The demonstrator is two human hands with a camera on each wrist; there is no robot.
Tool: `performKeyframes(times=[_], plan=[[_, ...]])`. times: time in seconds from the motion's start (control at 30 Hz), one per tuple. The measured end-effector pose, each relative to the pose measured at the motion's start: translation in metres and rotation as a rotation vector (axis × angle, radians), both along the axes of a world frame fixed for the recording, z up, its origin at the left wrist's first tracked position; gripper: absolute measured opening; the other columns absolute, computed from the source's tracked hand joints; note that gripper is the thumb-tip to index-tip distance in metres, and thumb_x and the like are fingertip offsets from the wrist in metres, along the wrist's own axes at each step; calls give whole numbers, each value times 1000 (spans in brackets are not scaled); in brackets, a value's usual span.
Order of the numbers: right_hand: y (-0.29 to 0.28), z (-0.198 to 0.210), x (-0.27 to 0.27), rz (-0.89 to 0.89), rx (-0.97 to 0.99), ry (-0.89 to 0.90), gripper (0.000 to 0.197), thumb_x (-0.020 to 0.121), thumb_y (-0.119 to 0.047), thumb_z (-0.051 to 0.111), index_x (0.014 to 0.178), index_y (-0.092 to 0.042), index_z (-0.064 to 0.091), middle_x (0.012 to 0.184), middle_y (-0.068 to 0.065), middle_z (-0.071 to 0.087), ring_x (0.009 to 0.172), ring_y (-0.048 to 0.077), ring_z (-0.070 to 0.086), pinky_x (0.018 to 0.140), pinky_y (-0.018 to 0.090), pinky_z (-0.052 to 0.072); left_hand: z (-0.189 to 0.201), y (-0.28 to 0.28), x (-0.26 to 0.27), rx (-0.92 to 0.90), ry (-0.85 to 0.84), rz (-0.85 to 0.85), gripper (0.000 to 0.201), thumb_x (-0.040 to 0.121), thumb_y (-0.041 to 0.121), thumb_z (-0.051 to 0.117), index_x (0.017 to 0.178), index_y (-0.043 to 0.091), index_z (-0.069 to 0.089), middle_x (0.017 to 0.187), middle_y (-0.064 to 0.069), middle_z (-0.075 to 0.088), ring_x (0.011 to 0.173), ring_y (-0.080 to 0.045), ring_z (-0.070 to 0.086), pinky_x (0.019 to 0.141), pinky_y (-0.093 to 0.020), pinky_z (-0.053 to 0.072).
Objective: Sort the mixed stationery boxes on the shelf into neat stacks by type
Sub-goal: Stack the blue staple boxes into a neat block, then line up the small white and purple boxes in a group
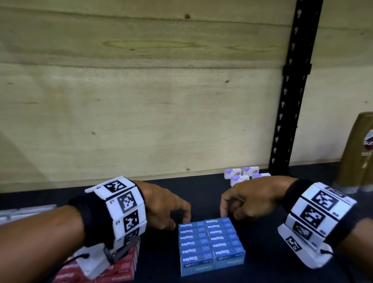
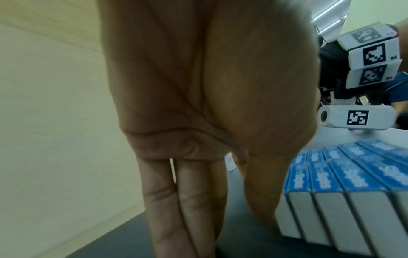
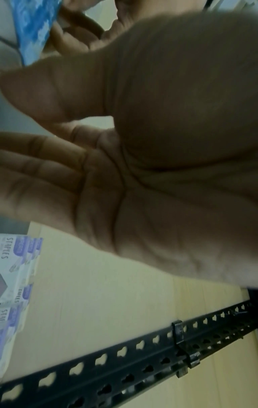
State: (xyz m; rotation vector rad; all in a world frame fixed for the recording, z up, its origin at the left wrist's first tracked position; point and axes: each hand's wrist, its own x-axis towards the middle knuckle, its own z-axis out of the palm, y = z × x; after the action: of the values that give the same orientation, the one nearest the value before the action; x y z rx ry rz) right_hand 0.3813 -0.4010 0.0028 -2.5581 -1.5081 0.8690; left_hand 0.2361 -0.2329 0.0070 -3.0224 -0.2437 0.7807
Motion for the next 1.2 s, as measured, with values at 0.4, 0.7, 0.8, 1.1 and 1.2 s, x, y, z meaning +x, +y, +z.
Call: performKeyframes(times=[0.4, 0.7, 0.8, 1.1, 1.2], plan=[[-20, 14, -23, -62, -123, 24, 75, 82, -37, 77, 143, -32, 34, 122, 4, 63, 103, 15, 61, 98, 33, 52, 26, -27, -18, -248, 73, 227, 83, 76, 71, 61, 141, 28, 32, 94, 3, 73, 74, -11, 67, 88, -33, 55], [-12, 0, -42, -14, -203, -46, 94, 68, -43, 88, 142, -32, 31, 115, 6, 68, 94, 18, 69, 82, 32, 59, -5, -38, -24, -388, 128, 266, 58, 71, 38, 84, 114, 7, 62, 72, 1, 69, 53, -4, 62, 50, -16, 49], [-11, -2, -48, -8, -192, -51, 72, 73, -36, 86, 131, -18, 50, 121, 11, 67, 89, 18, 67, 81, 32, 59, -9, -42, -23, -439, 81, 287, 41, 76, 26, 82, 109, 6, 66, 58, 6, 65, 47, 0, 60, 46, -13, 46], [-12, 0, -57, -10, -188, -124, 62, 74, -40, 84, 125, -17, 54, 112, 6, 70, 80, 16, 63, 83, 33, 56, -9, -49, -17, -344, 46, 312, 37, 79, 23, 79, 109, 5, 66, 54, 8, 63, 51, -4, 61, 62, -21, 51], [-14, 1, -57, -5, -188, -144, 62, 74, -42, 83, 123, -18, 56, 112, 2, 70, 86, 16, 64, 85, 34, 55, -10, -49, -17, -329, 44, 303, 39, 79, 25, 79, 109, 4, 66, 64, 5, 66, 53, -5, 62, 64, -22, 53]])
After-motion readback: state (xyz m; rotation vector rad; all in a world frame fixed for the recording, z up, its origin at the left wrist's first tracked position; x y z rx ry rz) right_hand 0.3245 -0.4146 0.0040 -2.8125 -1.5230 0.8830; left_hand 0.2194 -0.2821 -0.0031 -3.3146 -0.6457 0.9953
